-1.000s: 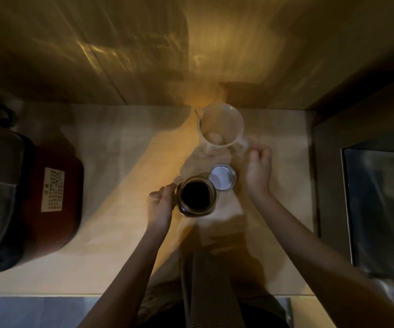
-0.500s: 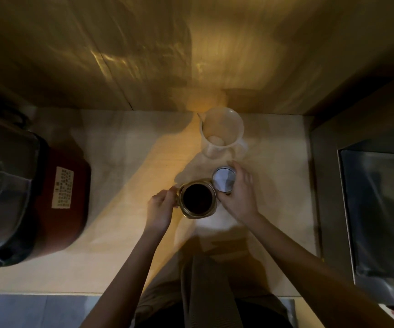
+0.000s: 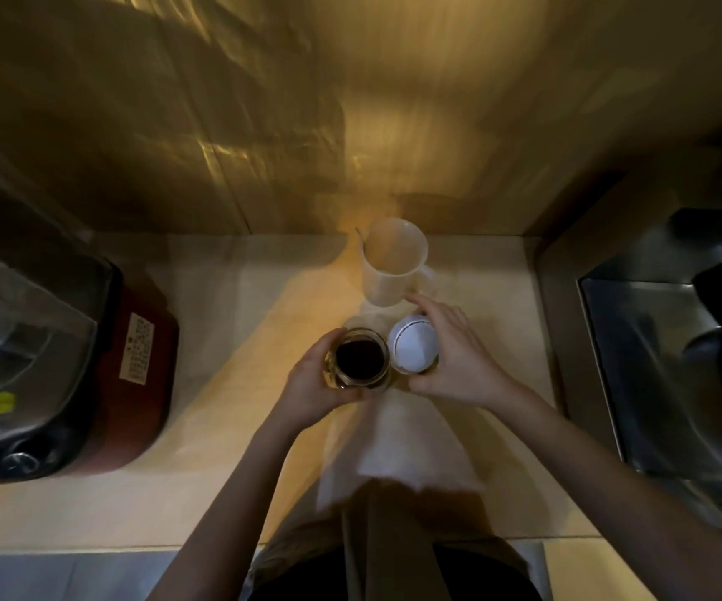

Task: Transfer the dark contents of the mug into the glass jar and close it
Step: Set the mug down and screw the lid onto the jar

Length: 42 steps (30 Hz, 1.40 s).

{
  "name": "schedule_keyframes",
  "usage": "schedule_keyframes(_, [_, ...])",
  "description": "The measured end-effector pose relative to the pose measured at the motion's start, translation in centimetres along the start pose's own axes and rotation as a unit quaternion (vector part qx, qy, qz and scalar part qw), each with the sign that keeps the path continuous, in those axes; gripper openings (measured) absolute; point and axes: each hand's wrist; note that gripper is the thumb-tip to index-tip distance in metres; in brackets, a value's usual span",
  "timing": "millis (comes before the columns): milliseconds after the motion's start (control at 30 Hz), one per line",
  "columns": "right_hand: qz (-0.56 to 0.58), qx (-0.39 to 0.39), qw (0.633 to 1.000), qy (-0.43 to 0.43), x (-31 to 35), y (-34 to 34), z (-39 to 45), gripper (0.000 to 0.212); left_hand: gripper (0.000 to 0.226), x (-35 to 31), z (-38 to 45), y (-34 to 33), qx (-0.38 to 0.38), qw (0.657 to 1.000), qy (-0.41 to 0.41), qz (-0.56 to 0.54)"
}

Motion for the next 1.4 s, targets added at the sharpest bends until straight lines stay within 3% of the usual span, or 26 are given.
schedule_keyframes(200, [-0.004,0.039,0.997,0.071,3.2,0.4,0.4,0.104,0.088,-0.2,-0.3,0.2,-0.004,0.999,-0.015,-0.035])
schedule_keyframes(333, [-0.068,0.067,0.991,0.097,4.7,0.0,1.2,0.110,0.088,-0.2,-0.5,0.1,-0.003,0.999,-0.013,-0.044])
schedule_keyframes(533, [-0.269,0.081,0.948,0.152,6.3,-0.3,2.1,0.083,0.089,-0.1,-0.6,-0.1,-0.016,0.998,-0.005,-0.053])
schedule_keyframes(667, [-0.341,0.089,0.924,0.150,7.2,-0.8,2.5,0.077,0.090,-0.3,-0.8,-0.1,-0.019,0.999,-0.003,-0.049])
schedule_keyframes(1033, [-0.377,0.073,0.917,0.104,8.6,-0.9,2.8,0.065,0.094,-0.7,-1.0,-0.2,-0.027,0.999,-0.004,-0.034])
schedule_keyframes(1400, [-0.334,0.061,0.939,0.061,8.8,-0.3,2.5,0.063,0.091,-0.5,-1.0,-0.2,-0.028,0.999,-0.015,-0.034])
Point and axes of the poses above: each hand's wrist, its own z-axis towards the middle knuckle, its own y-axis out of the back of the hand, x = y × z, and after that the axes turned 5 degrees about -z, right-handed
